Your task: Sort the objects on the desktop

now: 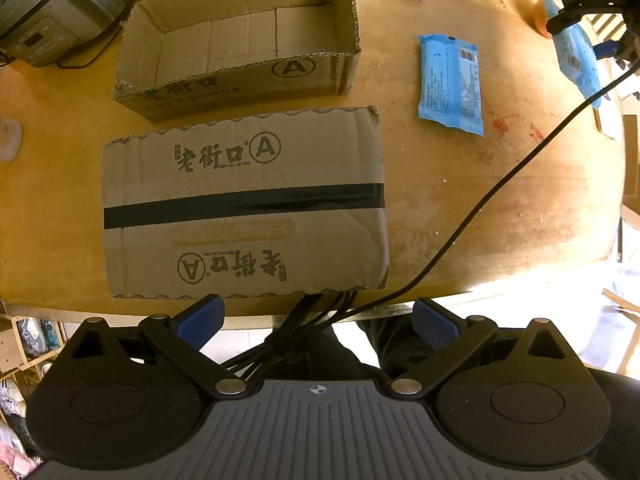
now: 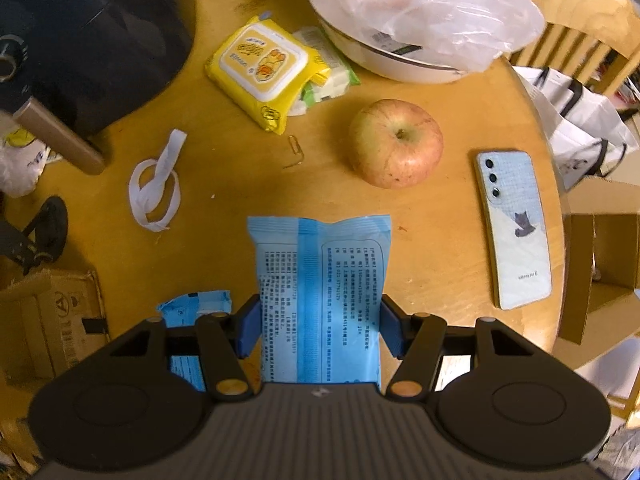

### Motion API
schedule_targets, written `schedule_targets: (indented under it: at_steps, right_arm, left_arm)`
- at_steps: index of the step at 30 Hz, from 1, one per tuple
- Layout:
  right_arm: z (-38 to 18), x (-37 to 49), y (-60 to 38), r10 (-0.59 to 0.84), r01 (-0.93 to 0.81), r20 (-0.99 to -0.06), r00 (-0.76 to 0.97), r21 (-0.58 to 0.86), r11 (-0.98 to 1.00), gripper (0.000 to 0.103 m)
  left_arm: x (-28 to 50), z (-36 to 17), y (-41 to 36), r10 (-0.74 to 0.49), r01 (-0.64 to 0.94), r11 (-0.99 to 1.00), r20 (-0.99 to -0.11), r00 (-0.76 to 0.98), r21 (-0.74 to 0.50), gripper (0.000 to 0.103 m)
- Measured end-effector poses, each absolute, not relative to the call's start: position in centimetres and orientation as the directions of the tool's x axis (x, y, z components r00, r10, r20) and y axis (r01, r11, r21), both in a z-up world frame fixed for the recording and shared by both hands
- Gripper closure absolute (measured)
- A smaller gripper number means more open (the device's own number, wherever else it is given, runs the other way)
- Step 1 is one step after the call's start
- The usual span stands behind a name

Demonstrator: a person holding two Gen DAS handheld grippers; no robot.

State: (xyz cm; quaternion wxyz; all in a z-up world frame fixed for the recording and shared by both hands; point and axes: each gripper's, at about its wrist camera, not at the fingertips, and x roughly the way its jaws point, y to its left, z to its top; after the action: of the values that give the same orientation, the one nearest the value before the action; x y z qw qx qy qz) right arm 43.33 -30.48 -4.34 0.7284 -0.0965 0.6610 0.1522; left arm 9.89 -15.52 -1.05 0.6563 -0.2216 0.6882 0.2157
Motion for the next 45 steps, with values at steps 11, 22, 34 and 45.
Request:
schedule_targets:
  at_steps: [11, 22, 34, 45]
  right_arm:
    - [-4.9, 42.3, -29.2, 0.097, -0.510, -0.993, 0.063, 0.052, 0.859, 0.045]
    - [-4.9, 42.0, -28.6, 0.086, -0.563, -0.994, 0.064, 0.036, 0.826, 0.045]
    - [-4.7, 41.6, -28.5, 0.079, -0.549, -0.995, 0.067, 0.030, 0.835, 0.045]
    - [-4.7, 41.0, -27.6, 0.077, -0.543, -0.995, 0.070, 0.027, 0.839, 0.045]
  left_arm:
    - [9.9, -0.9, -15.5, -0.023, -0.589, 0.808, -0.999, -0.042, 0.006, 0.000]
    - [9.8, -0.9, -15.7, -0.022, -0.590, 0.807, -0.999, -0.041, 0.007, 0.000]
    - [9.4, -0.8, -15.6, -0.019, -0.594, 0.804, -0.999, -0.035, 0.005, 0.000]
    - [8.6, -0.7, -14.7, -0.020, -0.597, 0.802, -0.999, -0.032, 0.003, 0.000]
